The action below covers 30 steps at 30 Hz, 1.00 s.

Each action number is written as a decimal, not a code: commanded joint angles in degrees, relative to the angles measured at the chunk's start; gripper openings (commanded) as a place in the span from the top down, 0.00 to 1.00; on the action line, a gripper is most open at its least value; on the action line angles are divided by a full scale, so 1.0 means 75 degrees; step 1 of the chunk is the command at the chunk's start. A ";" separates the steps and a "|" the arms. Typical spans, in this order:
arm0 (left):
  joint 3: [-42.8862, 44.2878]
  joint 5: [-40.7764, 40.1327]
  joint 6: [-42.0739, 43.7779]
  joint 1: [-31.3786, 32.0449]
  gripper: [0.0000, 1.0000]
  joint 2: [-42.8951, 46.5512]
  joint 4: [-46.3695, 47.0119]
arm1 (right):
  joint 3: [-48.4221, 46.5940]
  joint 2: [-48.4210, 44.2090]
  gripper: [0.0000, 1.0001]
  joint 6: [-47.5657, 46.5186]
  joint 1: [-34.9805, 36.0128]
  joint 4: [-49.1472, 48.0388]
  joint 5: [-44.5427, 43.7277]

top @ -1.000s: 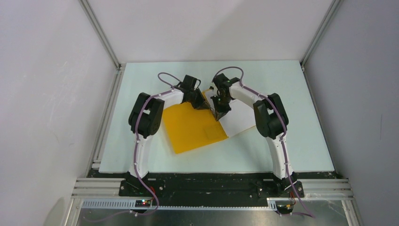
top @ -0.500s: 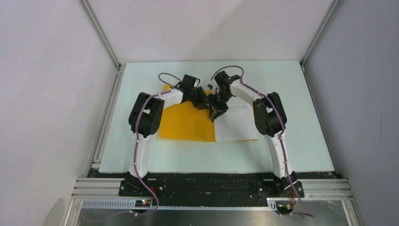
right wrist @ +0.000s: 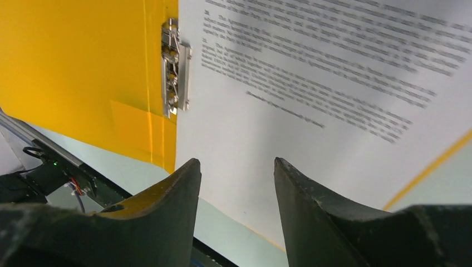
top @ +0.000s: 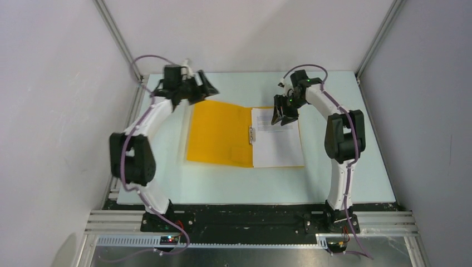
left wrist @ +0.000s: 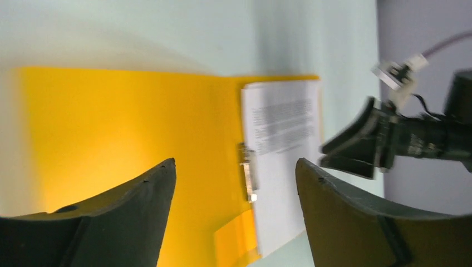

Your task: Put the files into the folder

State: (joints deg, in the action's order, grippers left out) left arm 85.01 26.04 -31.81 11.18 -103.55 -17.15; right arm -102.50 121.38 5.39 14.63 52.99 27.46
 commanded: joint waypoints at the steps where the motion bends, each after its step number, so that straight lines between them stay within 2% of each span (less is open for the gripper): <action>1: -0.1364 -0.1067 0.1235 -0.1210 0.14 0.0924 -0.0816 | 0.0439 -0.0855 0.42 -0.0656 -0.0427 -0.0095 0.0053; 4: -0.1946 -0.1181 0.1309 -0.1914 0.11 0.0989 -0.0930 | 0.0769 -0.0954 0.36 -0.0872 -0.1011 -0.0151 -0.0034; 10: -0.2577 -0.0180 0.0872 -0.2903 0.11 0.0565 -0.0580 | 0.1304 -0.0820 0.35 -0.1004 -0.1808 -0.0285 -0.0372; 14: -0.2827 -0.0294 0.0644 -0.3183 0.24 0.0141 -0.0404 | 0.1623 -0.0557 0.41 -0.1271 -0.1878 -0.0379 -0.0605; 16: -0.2852 0.0316 0.0650 -0.3158 0.29 -0.0171 -0.0338 | 0.1692 -0.0369 0.42 -0.1287 -0.1880 -0.0409 -0.0546; 18: -0.2747 0.1529 0.0838 -0.2937 0.28 -0.0477 -0.0109 | 0.1648 -0.0168 0.42 -0.1375 -0.1884 -0.0400 -0.0344; 22: -0.2083 0.3136 0.0942 -0.2393 0.27 -0.0787 -0.0056 | 0.1383 0.0197 0.42 -0.1534 -0.1851 -0.0405 -0.0284; 28: -0.1585 0.4638 0.1258 -0.1778 0.23 -0.0209 0.0035 | 0.0951 0.0686 0.40 -0.1766 -0.1824 -0.0316 -0.0054; 30: -0.1455 0.4800 0.1500 -0.1597 0.22 0.0013 0.0046 | 0.0846 0.0784 0.40 -0.1763 -0.1839 -0.0300 0.0050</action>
State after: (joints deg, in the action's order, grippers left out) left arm 70.85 51.64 -24.88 -2.87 -109.32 -18.52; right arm -94.00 124.05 -5.26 0.69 52.38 27.46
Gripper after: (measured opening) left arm 0.769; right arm 0.592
